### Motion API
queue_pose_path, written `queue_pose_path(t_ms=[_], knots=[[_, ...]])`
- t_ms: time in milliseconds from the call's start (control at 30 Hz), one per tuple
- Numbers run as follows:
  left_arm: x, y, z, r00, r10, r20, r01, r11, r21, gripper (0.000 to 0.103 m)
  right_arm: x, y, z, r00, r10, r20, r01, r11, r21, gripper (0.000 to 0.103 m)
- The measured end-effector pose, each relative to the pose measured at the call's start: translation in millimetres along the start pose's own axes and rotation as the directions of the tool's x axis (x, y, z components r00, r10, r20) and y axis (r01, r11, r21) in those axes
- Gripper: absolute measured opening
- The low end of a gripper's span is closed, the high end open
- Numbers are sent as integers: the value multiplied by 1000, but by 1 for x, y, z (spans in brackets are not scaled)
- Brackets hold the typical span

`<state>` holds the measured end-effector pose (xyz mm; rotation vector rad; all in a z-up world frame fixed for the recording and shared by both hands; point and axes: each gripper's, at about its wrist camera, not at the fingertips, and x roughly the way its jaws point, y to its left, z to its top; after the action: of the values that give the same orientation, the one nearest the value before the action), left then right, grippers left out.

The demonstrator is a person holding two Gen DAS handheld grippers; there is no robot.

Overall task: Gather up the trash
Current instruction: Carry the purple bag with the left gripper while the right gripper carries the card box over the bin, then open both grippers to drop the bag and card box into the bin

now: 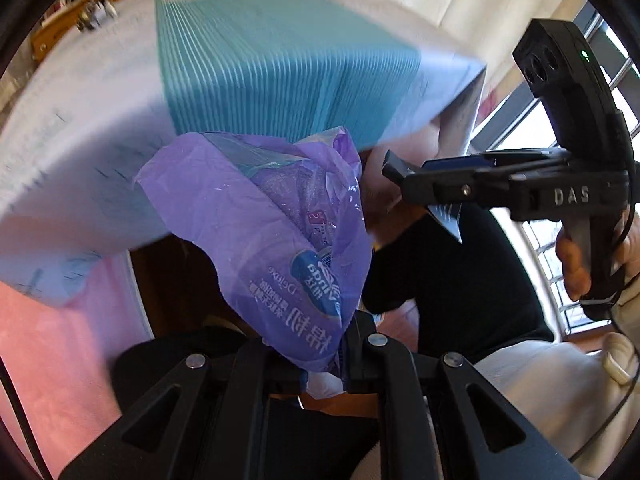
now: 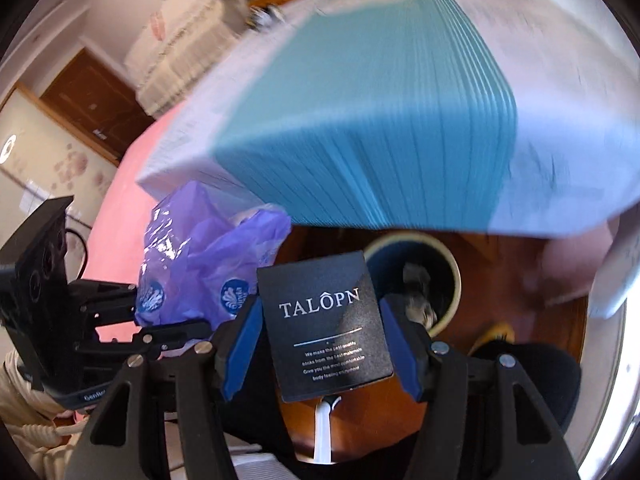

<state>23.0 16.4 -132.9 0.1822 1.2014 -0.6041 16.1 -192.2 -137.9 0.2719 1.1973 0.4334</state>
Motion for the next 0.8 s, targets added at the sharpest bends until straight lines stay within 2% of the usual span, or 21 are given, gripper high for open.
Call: queue_pose_path(t_ms=[267,367,500,600,800], knots=[[91,13,-2,993,24,-114,-26,1000,-13,9,73,-66,-16,996,6,-87,14,974,228,61],[130,11,0,984,61,-165,-62,998,3,9,102,-88,-21,995,24,-99,9,946,325,61],[170,15,6,974,75,-215,-80,997,-16,10,140,-114,-29,994,46,-103,5,894,449,61],[197,16,10,966,77,-249,-89,995,-37,10,160,-125,-31,992,67,-108,-3,864,504,61],[232,23,18,956,45,-289,-72,994,-86,13,183,-135,-27,991,24,-131,45,865,500,62]])
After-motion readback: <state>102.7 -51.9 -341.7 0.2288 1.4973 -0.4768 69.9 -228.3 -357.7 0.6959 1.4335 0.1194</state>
